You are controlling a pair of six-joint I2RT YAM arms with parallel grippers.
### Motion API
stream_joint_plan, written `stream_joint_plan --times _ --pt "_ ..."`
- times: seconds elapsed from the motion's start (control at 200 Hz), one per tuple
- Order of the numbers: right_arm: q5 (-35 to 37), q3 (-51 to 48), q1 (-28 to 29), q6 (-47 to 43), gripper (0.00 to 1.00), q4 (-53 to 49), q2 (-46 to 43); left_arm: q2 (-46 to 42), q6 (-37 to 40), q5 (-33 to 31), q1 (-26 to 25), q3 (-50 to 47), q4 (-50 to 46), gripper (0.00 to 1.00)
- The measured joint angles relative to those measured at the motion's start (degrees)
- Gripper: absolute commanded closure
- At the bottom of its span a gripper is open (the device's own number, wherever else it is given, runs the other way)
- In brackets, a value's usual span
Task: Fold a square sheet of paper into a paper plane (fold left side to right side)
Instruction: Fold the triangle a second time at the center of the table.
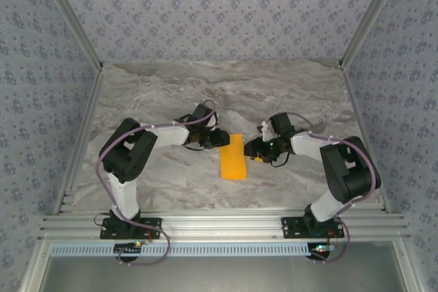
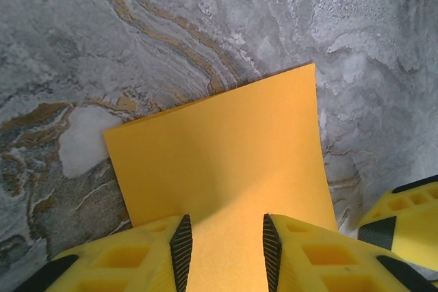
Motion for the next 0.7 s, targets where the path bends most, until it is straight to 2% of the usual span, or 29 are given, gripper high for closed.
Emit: stream_joint_plan --times 0.41,0.56,0.7 --pt "-4.13 2.78 1.03 4.61 0.57 3.37 5.16 -0.09 -0.39 0.02 -0.07 -0.63 1.40 0.65" --pt "-4.52 2.80 1.03 5.95 0.62 4.07 5.75 -0.33 -0.37 -0.02 -0.09 -0.85 1.53 0.65" --pt "-4.90 3.02 1.01 7.43 0.65 4.72 5.75 -2.10 0.66 -0.90 -0.20 -1.68 0.70 0.53"
